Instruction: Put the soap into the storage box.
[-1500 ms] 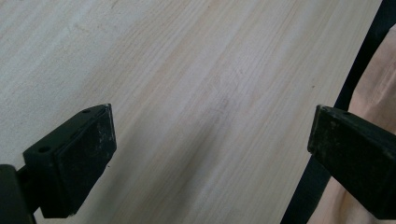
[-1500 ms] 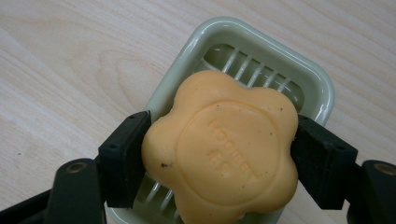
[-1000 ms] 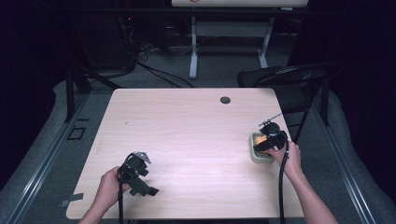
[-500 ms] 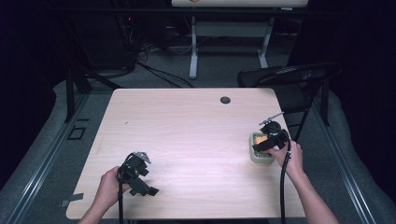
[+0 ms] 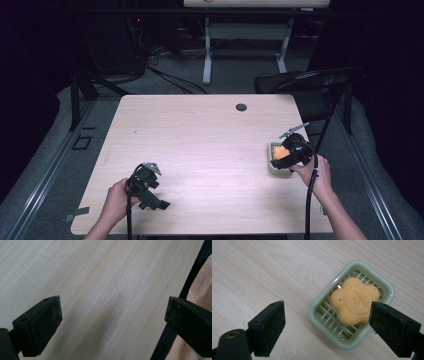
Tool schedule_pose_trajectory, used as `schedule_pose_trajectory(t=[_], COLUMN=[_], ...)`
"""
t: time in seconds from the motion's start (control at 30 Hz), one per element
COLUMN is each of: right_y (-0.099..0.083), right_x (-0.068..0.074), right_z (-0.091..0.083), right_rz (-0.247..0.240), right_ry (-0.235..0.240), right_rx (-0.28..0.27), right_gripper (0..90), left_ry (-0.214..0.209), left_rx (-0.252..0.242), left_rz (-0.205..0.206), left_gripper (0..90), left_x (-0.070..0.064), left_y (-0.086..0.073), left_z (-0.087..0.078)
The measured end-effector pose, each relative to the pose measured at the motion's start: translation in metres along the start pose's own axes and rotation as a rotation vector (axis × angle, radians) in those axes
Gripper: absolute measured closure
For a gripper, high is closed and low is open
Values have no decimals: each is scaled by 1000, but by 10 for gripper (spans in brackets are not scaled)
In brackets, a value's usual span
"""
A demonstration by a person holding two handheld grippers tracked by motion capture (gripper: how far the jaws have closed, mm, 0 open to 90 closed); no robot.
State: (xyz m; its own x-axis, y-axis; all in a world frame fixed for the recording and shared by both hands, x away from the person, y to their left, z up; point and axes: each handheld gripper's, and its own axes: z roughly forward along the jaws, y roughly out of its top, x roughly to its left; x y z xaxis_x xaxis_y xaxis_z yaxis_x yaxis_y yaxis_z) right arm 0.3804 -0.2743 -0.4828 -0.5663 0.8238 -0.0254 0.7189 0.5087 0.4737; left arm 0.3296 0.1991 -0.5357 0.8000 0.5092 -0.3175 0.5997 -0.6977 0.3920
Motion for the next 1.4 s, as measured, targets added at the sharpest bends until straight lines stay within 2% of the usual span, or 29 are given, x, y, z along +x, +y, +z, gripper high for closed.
schedule_pose_trajectory(t=[0.2,0.43,0.47,0.63,0.7,0.9,0.93,1.07,1.1,1.23,1.3,1.4], right_y=[-3,-10,-12,-18,-21,-30,-32,-39,-40,-46,-49,-53], right_x=[11,28,33,43,46,57,60,66,67,73,75,80], right_z=[-10,-16,-17,-17,-18,-16,-16,-13,-12,-8,-6,-3], right_rz=[-11,-54,-73,-90,-101,-124,-117,-124,-139,-131,-149,-154], right_ry=[20,40,46,60,77,87,102,110,109,127,130,132], right_rx=[-16,-8,1,2,16,40,46,59,72,84,111,123], right_gripper=[132,130,129,128,127,126,126,125,125,124,122,121], left_ry=[1,0,1,0,1,-1,1,0,1,0,0,0], left_rx=[-3,-2,-1,-5,-3,-4,-2,-1,0,-2,-2,-4], left_rz=[3,3,3,2,3,3,3,5,4,4,5,3], left_gripper=[13,13,13,13,13,13,13,13,13,13,13,13], left_x=[0,0,0,0,0,0,0,0,0,0,0,0], left_y=[0,0,0,0,0,0,0,0,0,0,0,0], left_z=[0,0,0,0,0,0,0,0,0,0,0,0])
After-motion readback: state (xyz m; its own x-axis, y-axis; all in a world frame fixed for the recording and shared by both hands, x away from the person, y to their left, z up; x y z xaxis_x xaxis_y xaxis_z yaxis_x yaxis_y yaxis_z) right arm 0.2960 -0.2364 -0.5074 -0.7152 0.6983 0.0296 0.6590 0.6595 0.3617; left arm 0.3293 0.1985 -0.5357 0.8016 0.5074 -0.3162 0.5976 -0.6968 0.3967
